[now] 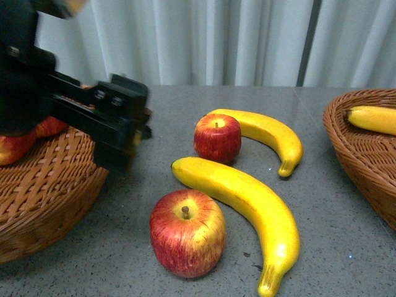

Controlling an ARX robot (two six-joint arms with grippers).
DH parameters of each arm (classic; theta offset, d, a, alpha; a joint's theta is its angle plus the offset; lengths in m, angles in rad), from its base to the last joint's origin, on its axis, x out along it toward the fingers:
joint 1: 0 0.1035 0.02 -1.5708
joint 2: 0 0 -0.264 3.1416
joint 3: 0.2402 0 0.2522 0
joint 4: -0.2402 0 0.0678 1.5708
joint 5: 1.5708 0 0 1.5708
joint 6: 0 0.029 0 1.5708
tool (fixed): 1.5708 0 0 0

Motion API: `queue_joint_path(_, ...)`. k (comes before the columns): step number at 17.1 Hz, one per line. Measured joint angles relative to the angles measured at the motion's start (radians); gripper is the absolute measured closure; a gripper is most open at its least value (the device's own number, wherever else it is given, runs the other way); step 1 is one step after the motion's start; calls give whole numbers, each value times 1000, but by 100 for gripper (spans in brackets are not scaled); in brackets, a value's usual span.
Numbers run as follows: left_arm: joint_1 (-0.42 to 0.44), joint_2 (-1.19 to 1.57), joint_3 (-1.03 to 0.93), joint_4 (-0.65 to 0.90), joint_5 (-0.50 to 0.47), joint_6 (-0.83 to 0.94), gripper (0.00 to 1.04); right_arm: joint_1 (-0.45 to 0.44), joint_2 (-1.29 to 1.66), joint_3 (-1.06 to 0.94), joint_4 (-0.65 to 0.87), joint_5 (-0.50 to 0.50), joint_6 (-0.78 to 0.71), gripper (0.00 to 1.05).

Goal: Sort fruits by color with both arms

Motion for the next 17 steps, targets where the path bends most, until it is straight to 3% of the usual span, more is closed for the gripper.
queue_joint_path(4,-48,22,14,-15,14,0,7,0,0,0,0,0,0,7)
queue_joint_path(9,-230,81,15,-34,18,-46,7,0,0,0,0,0,0,7)
queue_joint_path(17,-240,142,-35,-28,1,-166,7,0,0,0,0,0,0,7)
